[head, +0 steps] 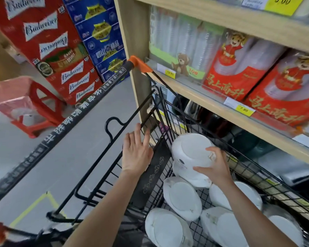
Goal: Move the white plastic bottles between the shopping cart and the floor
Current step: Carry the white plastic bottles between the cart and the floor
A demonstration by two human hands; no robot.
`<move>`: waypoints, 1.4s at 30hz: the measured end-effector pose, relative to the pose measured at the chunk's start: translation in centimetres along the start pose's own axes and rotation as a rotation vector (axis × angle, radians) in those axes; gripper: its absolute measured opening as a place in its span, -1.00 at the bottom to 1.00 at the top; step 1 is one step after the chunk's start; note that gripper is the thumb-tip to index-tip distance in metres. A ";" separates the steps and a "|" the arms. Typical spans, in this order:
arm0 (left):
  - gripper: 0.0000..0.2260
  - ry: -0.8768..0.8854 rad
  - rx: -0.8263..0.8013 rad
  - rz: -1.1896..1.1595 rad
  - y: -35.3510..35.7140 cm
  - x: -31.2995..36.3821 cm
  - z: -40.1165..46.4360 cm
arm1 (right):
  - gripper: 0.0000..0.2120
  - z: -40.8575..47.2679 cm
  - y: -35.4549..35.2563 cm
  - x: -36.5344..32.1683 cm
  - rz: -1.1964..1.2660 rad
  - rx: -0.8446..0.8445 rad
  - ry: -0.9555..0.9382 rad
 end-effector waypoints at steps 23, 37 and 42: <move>-0.42 0.012 -0.101 -0.021 -0.4 -0.1 -0.3 | -0.30 -3.1 -0.3 -0.3 -0.091 -0.090 0.114; -0.65 0.599 -0.628 -0.408 -7.3 8.7 -1.7 | -0.51 -11.5 -11.0 -6.2 -0.346 -0.412 0.361; -0.70 0.853 -0.642 -0.469 -11.0 17.3 -6.2 | -0.64 -20.5 -16.0 -4.7 -0.327 -0.231 0.445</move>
Point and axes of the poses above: each hand's wrist, its own z-axis towards the middle knuckle, its own y-axis out of the palm, x = y × z, the point moved 2 cm from there along z, towards the middle knuckle, and after that the axes turned 12 degrees about -y, right-handed, at the moved point
